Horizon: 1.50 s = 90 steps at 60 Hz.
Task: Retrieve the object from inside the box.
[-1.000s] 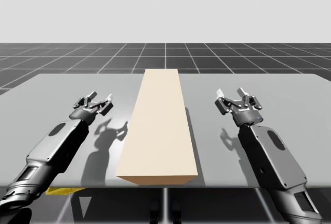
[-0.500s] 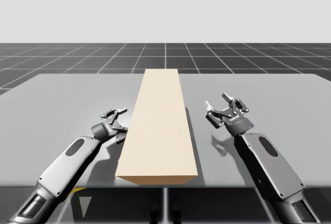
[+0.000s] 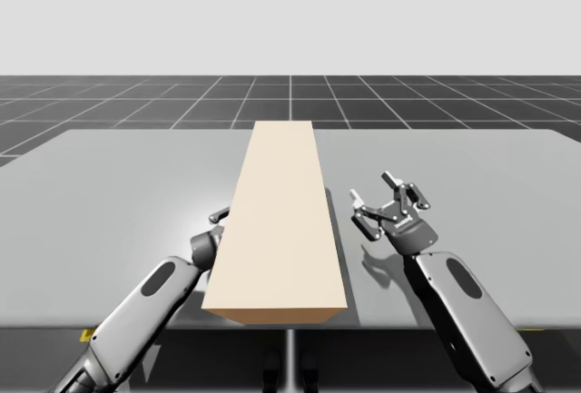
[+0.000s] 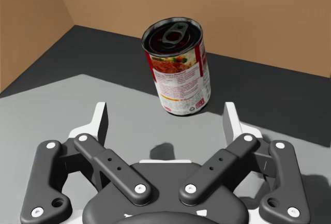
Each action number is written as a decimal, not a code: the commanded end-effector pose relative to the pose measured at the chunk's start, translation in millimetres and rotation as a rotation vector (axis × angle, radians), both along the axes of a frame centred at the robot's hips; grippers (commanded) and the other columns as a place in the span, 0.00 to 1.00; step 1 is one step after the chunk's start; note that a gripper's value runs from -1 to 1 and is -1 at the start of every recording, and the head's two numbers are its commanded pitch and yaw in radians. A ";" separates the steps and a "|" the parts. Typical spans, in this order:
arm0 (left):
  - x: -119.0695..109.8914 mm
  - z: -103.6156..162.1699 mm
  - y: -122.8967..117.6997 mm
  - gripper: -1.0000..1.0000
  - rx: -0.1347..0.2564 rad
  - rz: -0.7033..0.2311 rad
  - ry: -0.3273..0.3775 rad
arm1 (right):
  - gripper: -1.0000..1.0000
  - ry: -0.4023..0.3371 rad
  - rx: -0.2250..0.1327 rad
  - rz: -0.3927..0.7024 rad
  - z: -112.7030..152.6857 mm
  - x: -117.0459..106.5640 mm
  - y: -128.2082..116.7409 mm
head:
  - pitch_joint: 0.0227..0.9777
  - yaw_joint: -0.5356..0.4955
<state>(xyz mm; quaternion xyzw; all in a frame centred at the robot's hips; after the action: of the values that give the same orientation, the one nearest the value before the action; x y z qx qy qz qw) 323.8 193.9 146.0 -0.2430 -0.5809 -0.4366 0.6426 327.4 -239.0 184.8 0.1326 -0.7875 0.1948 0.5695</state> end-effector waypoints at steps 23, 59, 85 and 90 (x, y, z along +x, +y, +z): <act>56.0 -23.6 -87.9 0.00 -0.019 -0.044 0.122 | 0.00 0.035 0.043 -0.034 2.5 -11.2 2.7 | 0.06 0.48; 49.5 -9.5 -43.2 1.00 -0.058 0.028 0.146 | 0.00 0.052 0.053 -0.050 6.9 -14.3 1.4 | 0.06 0.48; 29.5 32.2 39.8 1.00 -0.082 0.168 0.029 | 0.00 0.074 0.050 -0.054 8.9 -16.1 -0.2 | 0.05 0.48; 30.7 39.0 47.9 1.00 -0.077 0.186 0.014 | 0.00 0.079 0.049 -0.055 9.0 -16.4 -0.7 | 0.05 0.48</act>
<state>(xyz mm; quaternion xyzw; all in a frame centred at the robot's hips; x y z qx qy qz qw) 349.2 237.8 156.7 -0.1975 -0.6015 -0.3137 0.7077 311.4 -238.6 193.9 0.1322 -0.7747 0.1553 0.5985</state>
